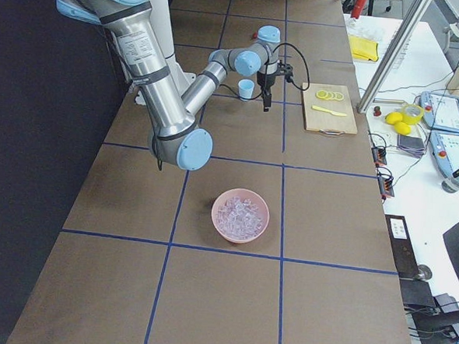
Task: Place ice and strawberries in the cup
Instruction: 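Move the right gripper back to the pink bowl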
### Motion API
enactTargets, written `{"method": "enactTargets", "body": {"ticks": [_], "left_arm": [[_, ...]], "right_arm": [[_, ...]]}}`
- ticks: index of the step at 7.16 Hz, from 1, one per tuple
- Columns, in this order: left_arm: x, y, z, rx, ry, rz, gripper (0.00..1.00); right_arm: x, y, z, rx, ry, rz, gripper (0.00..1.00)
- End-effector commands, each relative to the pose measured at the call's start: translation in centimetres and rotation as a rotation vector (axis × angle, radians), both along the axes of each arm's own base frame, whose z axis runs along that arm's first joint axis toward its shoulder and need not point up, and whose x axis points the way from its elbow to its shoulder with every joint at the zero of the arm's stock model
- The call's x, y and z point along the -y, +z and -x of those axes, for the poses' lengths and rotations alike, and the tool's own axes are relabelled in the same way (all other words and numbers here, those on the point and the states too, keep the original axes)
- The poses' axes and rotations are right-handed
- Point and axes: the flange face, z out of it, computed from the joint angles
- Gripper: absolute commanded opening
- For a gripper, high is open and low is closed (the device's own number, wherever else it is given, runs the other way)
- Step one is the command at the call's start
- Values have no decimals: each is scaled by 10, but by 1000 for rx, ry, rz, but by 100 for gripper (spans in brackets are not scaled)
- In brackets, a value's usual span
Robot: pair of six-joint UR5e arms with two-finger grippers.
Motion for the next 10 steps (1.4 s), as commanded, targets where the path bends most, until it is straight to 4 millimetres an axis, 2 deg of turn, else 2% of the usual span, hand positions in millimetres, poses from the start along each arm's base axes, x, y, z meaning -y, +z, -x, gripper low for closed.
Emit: {"method": "enactTargets", "body": {"ticks": [1, 2, 3, 4, 5, 6, 7, 8, 9, 10], "left_arm": [[0, 0, -2, -12, 3, 2, 100], [0, -2, -4, -41, 4, 1, 100], [0, -2, -4, -43, 4, 1, 100], [0, -2, -4, -43, 4, 1, 100], [1, -4, -4, -43, 4, -3, 100], [0, -3, -4, -43, 4, -2, 100], [0, -3, -4, -43, 4, -2, 100], [0, -3, -4, -43, 4, -2, 100], [0, -2, -4, -43, 4, 1, 100], [0, -2, -4, -43, 4, 1, 100]], "right_arm": [[26, 107, -123, -21, -92, -68, 99], [23, 157, -173, -40, -124, -76, 99], [19, 190, -219, -28, -178, -95, 99], [11, 212, -249, -19, -208, -103, 99], [1, 235, -270, -30, -241, -113, 99], [-8, 251, -285, -41, -272, -130, 99], [-21, 269, -290, -38, -277, -128, 99], [-30, 299, -293, -31, -273, -150, 99], [-26, 316, -291, -24, -252, -166, 99], [-26, 314, -288, -14, -211, -145, 99]]}}
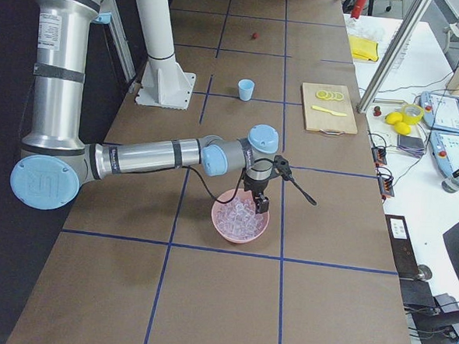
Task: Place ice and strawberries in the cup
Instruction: 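Move the right gripper back to the pink bowl, then grasp more ice cubes from the pink bowl with the right gripper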
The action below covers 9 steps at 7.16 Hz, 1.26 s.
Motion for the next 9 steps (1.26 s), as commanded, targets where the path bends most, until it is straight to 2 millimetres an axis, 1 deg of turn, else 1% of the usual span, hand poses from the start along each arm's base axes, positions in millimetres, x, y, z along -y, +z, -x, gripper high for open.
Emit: {"method": "enactTargets", "body": {"ticks": [1, 2, 4, 5, 6, 7, 8, 9], "left_arm": [[0, 0, -1, 0, 2, 1, 100], [0, 0, -1, 0, 2, 1, 100], [0, 0, -1, 0, 2, 1, 100], [0, 0, -1, 0, 2, 1, 100], [0, 0, -1, 0, 2, 1, 100], [0, 0, -1, 0, 2, 1, 100], [0, 0, -1, 0, 2, 1, 100], [0, 0, -1, 0, 2, 1, 100]], "right_arm": [[-3, 9, 7, 15, 27, 13, 99], [-11, 16, 19, 7, -1, 28, 99], [-16, 19, 35, 3, -36, 34, 99], [-23, 27, 36, -3, -51, 44, 98], [-25, 29, 35, -4, -53, 48, 98], [-27, 29, 41, -5, -68, 47, 98], [-28, 30, 44, -6, -75, 48, 94], [-29, 30, 47, -8, -84, 45, 77]]}}
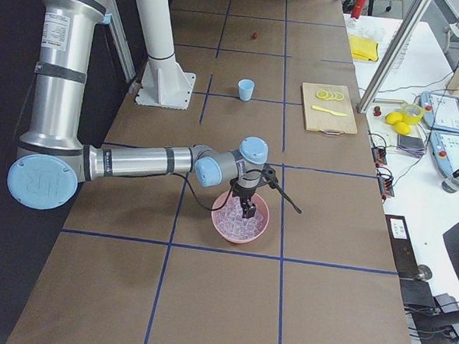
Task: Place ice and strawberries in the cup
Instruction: 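Grasp more ice cubes from the pink bowl with the right gripper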
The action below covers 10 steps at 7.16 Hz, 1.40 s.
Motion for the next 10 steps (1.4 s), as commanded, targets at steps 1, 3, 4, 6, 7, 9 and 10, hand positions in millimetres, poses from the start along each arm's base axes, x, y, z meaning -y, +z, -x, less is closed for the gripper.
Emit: {"method": "enactTargets", "body": {"ticks": [1, 3, 4, 6, 7, 9, 10], "left_arm": [[0, 1, 0, 0, 0, 1, 100], [0, 0, 0, 0, 0, 0, 100], [0, 0, 0, 0, 0, 0, 100], [0, 0, 1, 0, -2, 0, 100], [0, 0, 0, 0, 0, 0, 100], [0, 0, 0, 0, 0, 0, 100], [0, 0, 0, 0, 0, 0, 100]], "right_arm": [[-2, 0, 4, 3, -14, -2, 42], [-1, -5, 4, 8, -15, -12, 10], [-2, -4, 3, 6, -14, -10, 8], [-1, -20, 3, 23, -13, -35, 4], [7, -37, -8, 32, 28, -47, 3], [32, -64, -28, 63, 196, 5, 1], [45, -91, -24, 89, 288, 47, 1]]}}
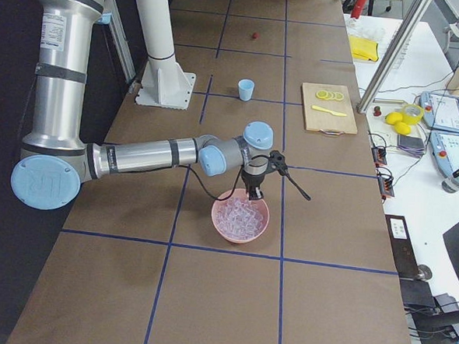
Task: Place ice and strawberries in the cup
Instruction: 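Grasp more ice cubes from the pink bowl with the right gripper, then carry the ice with the right gripper over the light-blue cup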
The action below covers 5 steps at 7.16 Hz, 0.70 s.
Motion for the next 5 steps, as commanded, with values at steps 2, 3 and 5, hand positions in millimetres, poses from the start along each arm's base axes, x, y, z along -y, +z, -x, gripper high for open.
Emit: {"method": "enactTargets", "body": {"ticks": [2, 3, 5], "left_arm": [[0, -1, 0, 0, 0, -3, 100], [1, -2, 1, 0, -1, -5, 100], [0, 0, 0, 0, 0, -2, 100]], "right_arm": [[35, -75, 32, 92, 184, 97, 1], [39, -108, 80, 122, 182, 125, 1], [35, -173, 164, 169, 191, 154, 2]]}}
